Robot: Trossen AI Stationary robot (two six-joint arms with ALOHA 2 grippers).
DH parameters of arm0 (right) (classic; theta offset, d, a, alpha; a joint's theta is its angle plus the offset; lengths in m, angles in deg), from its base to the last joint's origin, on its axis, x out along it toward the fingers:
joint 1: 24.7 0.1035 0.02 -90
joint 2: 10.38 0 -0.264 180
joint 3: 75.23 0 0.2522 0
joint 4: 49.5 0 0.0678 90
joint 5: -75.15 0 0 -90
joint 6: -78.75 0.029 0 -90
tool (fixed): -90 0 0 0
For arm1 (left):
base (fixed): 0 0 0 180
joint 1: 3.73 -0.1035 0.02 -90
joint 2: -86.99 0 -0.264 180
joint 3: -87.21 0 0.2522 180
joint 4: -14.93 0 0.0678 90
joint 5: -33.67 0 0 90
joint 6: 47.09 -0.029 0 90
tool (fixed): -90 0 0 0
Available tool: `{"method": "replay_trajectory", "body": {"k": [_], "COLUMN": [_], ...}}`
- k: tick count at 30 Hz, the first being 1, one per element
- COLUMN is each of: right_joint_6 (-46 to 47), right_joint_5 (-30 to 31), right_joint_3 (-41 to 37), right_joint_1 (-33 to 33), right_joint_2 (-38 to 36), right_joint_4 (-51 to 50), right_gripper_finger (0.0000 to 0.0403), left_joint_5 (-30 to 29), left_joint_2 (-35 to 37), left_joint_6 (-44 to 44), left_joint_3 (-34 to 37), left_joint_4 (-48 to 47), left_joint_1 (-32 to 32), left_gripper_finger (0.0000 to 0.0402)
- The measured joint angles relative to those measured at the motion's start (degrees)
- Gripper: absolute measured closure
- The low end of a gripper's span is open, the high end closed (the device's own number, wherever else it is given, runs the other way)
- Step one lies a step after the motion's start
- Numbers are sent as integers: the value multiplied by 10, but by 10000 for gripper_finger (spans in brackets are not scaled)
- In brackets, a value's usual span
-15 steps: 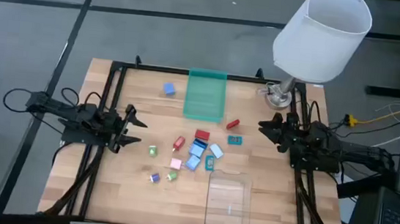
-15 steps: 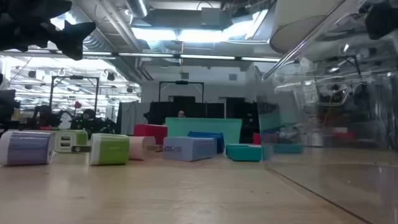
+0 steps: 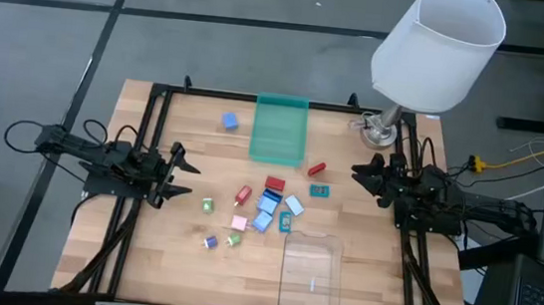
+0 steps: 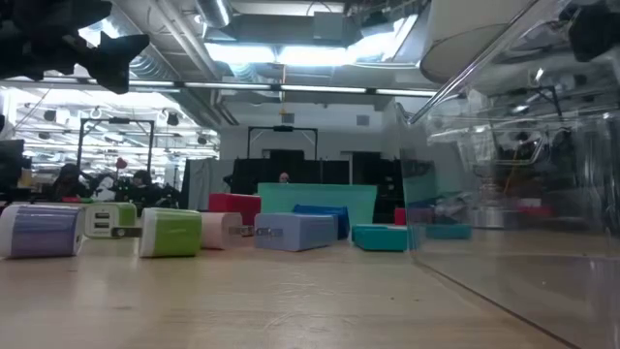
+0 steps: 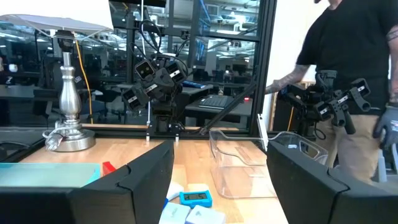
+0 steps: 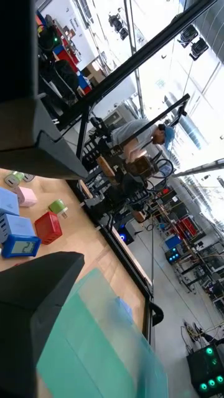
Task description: Pick & Place Office items
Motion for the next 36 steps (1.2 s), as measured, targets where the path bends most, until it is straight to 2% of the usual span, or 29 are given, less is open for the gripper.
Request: {"method": "replay_trajectory", "body": {"k": [31,36], "right_joint_6": [0,23], "right_joint_5": [5,95], "right_joint_3": [0,0], "right_joint_1": [0,0], "right_joint_2": [0,0], "right_joint_4": [5,3], "right_gripper_finger": [202,202], "left_joint_5": [0,0], "left_joint_2": [0,0], "left_joint_6": [0,0], "left_joint_3": [0,0], "left_joint_4": [0,0], "left_joint_1": [0,0], "left_gripper_finger": [151,151]}}
